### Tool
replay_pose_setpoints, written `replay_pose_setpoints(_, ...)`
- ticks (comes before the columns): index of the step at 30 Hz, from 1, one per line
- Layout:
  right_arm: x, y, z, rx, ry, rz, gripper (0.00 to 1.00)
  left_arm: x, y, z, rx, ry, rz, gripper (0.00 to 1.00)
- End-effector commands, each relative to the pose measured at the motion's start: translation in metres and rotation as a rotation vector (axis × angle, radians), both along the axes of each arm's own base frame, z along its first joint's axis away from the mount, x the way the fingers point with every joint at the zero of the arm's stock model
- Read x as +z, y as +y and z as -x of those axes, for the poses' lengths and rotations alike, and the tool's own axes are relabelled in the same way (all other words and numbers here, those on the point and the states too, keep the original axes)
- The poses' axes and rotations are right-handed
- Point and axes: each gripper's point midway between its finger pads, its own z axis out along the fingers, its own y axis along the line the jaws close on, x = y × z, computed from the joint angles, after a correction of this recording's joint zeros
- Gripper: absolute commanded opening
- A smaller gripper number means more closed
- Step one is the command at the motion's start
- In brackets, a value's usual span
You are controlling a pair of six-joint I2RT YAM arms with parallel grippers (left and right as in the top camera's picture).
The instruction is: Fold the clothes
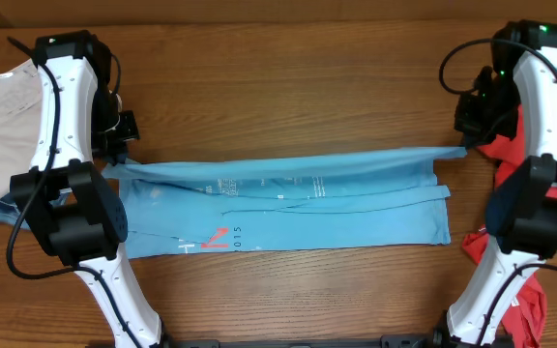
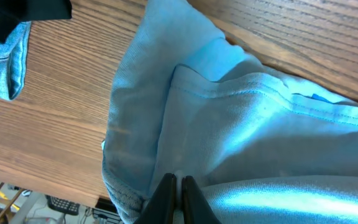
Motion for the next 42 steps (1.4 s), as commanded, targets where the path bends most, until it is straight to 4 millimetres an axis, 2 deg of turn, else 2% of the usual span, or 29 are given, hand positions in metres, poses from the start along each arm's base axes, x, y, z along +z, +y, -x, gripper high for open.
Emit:
replay_pose_setpoints(1,-0.003,0.001,0.014,-0.001,0.034,-0.009,0.04,0.013,0.012,0.005,0.020,-0.015,-0.060,0.04)
replay_pose_setpoints(4,-0.018,0.005,0.032,0.000,0.113,-0.023,0.04,0.013,0.014,0.008,0.027,-0.005,-0.075,0.04)
replay_pose_setpoints(8,-0.031,0.007,0.043,0.000,0.159,-0.033,0.04,0.010,0.013,0.011,0.028,0.012,-0.071,0.04)
replay_pose_setpoints(14,-0.032,0.002,0.048,-0.001,0.178,-0.006,0.04,-0.014,0.000,0.031,0.012,0.106,-0.038,0.04)
replay_pose_setpoints(18,-0.034,0.000,0.052,-0.009,0.193,-0.009,0.04,-0.018,-0.002,0.038,0.012,0.139,-0.032,0.04)
replay_pose_setpoints(23,-0.044,0.003,0.068,-0.013,0.256,-0.021,0.04,-0.019,-0.005,0.045,0.013,0.169,-0.016,0.04)
replay_pose_setpoints(26,-0.050,-0.002,0.074,-0.032,0.279,0.006,0.06,-0.026,-0.011,0.056,0.019,0.210,0.012,0.04)
replay_pose_setpoints(31,-0.051,-0.004,0.075,-0.039,0.280,0.004,0.10,-0.038,-0.014,0.072,0.018,0.273,0.021,0.04)
replay_pose_setpoints(34,-0.051,-0.004,0.075,-0.039,0.280,0.004,0.22,-0.042,-0.015,0.078,0.017,0.295,0.025,0.04)
replay_pose_setpoints(42,-0.051,-0.001,0.073,-0.044,0.272,-0.012,0.23,-0.043,-0.015,0.080,0.012,0.304,0.028,0.04)
